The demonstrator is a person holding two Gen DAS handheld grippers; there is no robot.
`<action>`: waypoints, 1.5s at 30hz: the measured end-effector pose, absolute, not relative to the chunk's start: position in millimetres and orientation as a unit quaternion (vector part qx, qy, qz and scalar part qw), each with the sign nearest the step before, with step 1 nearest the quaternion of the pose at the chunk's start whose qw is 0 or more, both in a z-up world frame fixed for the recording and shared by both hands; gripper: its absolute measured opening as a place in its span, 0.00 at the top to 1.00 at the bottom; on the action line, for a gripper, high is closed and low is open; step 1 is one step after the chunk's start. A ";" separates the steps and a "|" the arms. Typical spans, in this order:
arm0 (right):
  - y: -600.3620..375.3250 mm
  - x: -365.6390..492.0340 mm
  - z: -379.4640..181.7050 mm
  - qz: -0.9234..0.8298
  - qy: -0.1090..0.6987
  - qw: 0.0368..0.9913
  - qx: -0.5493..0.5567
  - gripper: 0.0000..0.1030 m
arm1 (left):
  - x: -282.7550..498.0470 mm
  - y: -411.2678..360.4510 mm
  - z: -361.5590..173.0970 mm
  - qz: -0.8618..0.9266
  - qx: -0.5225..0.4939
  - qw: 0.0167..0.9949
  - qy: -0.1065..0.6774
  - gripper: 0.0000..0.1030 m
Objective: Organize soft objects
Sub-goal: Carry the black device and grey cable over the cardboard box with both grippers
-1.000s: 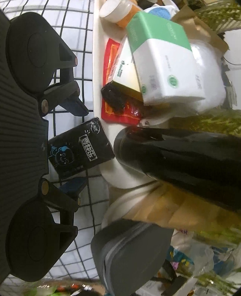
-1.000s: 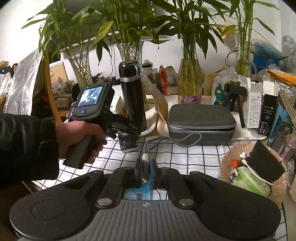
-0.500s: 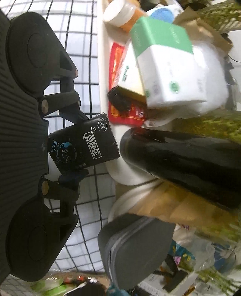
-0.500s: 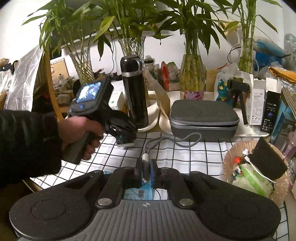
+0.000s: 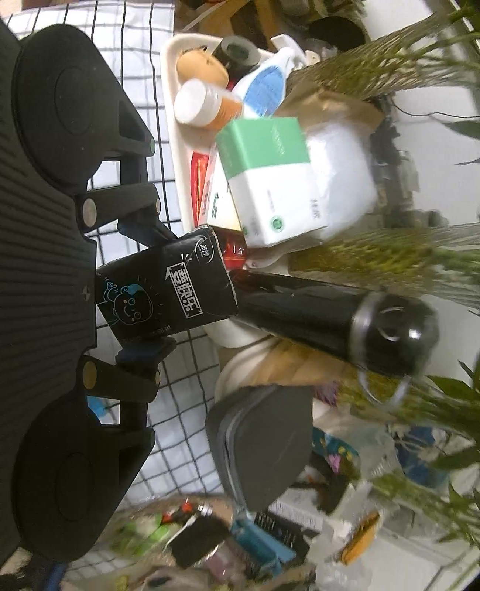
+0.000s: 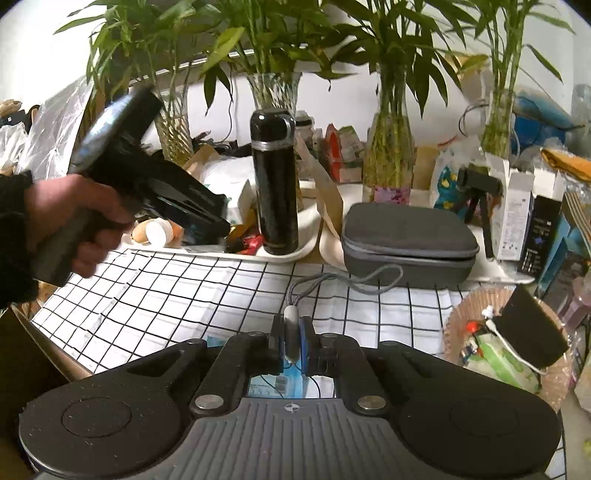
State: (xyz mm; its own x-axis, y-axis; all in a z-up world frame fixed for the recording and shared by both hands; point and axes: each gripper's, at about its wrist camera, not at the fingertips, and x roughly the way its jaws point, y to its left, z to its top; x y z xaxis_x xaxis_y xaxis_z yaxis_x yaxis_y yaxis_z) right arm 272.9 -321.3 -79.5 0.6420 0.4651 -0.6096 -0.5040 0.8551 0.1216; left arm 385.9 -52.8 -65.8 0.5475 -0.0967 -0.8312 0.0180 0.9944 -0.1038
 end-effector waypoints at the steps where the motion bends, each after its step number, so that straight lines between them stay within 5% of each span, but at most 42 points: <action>1: -321.1 271.8 -78.1 0.269 0.324 0.906 -0.033 0.90 | 378.8 -48.8 -58.7 -0.037 -0.042 0.880 0.472 0.50; 21: -288.7 204.5 -18.4 0.318 0.291 0.899 -0.079 0.90 | 250.9 -11.5 23.8 -0.126 -0.028 0.899 0.418 0.50; 45: -274.7 107.5 2.5 0.398 0.294 0.863 -0.099 0.90 | 147.5 -10.5 14.9 -0.200 0.001 0.868 0.454 0.50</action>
State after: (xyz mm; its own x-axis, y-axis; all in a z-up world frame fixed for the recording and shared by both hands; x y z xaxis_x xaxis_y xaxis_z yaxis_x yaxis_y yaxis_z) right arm 107.5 -274.7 2.5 0.5099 0.6287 -0.5872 -0.7453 0.6637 0.0633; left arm 147.5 -10.5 14.9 0.5081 -0.3457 -0.7889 0.3484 0.9201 -0.1788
